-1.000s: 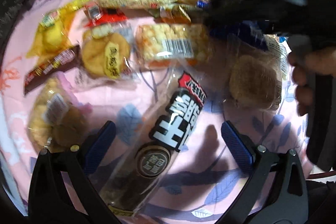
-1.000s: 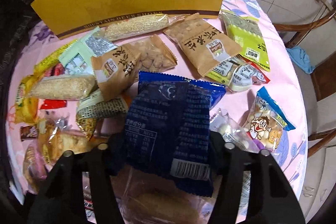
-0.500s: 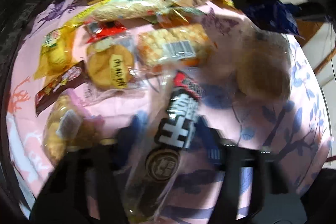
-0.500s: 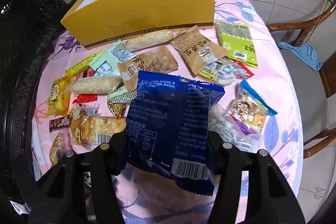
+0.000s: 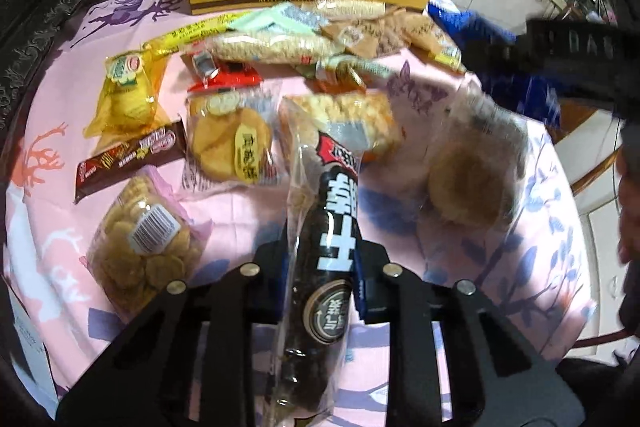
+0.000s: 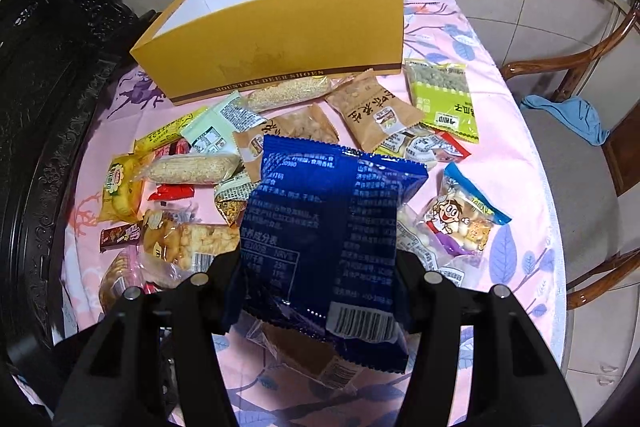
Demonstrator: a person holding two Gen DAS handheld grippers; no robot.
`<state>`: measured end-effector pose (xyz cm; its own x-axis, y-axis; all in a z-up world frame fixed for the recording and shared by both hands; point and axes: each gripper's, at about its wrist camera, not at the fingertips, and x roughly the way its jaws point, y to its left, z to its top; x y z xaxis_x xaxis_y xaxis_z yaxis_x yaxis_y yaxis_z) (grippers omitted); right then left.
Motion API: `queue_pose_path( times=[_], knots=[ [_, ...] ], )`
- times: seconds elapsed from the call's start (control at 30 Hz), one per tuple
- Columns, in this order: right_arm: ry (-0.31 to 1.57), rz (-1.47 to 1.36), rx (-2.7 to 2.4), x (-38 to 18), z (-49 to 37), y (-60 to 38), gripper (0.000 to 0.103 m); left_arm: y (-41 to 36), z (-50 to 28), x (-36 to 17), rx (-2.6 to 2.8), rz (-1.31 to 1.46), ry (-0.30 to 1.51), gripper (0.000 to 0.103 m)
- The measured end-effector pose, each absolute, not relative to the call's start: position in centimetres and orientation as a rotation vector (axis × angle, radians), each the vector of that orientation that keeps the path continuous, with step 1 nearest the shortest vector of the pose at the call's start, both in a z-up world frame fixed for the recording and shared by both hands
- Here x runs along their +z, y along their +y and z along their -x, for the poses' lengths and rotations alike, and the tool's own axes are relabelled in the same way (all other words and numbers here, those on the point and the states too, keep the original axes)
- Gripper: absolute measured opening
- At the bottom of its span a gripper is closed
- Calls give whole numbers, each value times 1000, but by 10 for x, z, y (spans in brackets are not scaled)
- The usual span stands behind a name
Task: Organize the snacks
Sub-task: 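Carry both snacks into the yellow box and open both grippers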
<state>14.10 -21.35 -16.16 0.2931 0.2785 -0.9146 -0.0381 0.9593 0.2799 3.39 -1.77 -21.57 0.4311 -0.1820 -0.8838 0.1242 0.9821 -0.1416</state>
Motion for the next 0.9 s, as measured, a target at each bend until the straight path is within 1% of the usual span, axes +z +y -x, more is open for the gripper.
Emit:
queue_pose_path(
  times=[0.17,0.27,0.4,0.5,0.7,0.9],
  knots=[
    [1248,-210,232,-155,-143,-215,59,-23,-54,-185,-170,95,1071,24],
    [1233,-200,249,-146,-150,-215,59,-21,-79,-164,-150,125,1024,24],
    [1203,-185,279,-131,-173,-213,59,-15,-131,-132,-121,135,949,24],
    [1162,-172,303,-114,-210,-209,59,-10,-175,-108,-97,130,908,24],
    [1094,-138,321,-88,-284,-194,59,-1,-252,-78,-69,143,886,25],
    [1081,-126,308,-88,-338,-190,59,4,-299,-78,-59,157,901,25]
  ],
)
